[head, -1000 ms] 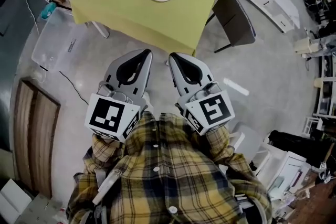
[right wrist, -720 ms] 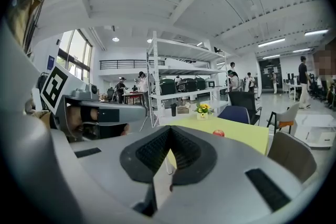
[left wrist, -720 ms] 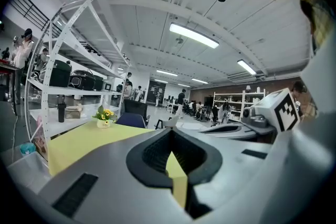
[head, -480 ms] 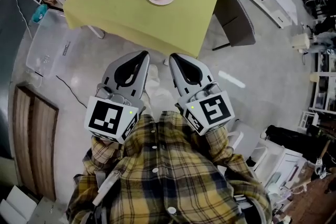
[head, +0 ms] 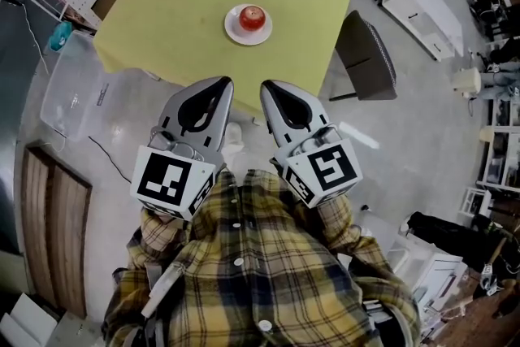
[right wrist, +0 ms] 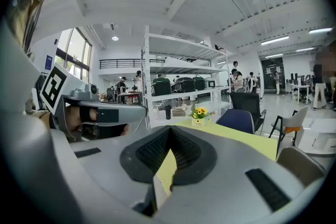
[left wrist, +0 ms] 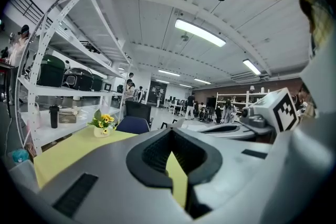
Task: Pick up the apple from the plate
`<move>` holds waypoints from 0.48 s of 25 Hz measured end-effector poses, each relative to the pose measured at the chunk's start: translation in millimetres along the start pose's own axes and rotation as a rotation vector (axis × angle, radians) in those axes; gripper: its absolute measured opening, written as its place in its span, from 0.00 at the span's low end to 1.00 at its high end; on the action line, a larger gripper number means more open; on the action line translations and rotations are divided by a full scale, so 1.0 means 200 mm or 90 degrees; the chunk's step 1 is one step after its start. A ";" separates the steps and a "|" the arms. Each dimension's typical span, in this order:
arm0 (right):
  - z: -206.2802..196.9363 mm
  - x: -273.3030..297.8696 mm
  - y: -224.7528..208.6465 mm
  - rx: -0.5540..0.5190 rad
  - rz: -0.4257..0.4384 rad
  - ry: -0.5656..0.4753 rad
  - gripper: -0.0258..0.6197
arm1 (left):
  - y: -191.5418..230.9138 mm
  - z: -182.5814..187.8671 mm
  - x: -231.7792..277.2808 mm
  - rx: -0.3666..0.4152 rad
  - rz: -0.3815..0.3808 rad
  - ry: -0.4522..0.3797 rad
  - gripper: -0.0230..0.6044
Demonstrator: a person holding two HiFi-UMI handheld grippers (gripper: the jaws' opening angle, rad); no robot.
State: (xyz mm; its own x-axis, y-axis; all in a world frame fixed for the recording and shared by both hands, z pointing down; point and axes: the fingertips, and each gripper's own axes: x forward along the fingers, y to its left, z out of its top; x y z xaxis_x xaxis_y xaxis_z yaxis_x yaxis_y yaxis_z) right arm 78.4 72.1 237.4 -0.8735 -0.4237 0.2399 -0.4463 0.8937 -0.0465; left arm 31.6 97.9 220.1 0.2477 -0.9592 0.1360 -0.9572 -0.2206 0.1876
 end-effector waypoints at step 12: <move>0.11 0.29 -0.39 -0.002 -0.007 -0.001 0.04 | 0.23 0.13 0.42 0.008 0.002 -0.004 0.03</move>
State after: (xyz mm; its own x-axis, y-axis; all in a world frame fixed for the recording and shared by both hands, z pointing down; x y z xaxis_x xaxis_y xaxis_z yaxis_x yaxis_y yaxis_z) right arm 58.6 -24.8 233.8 -0.8687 -0.4338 0.2390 -0.4553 0.8894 -0.0409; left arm 4.7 2.8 213.9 0.2436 -0.9610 0.1311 -0.9598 -0.2194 0.1753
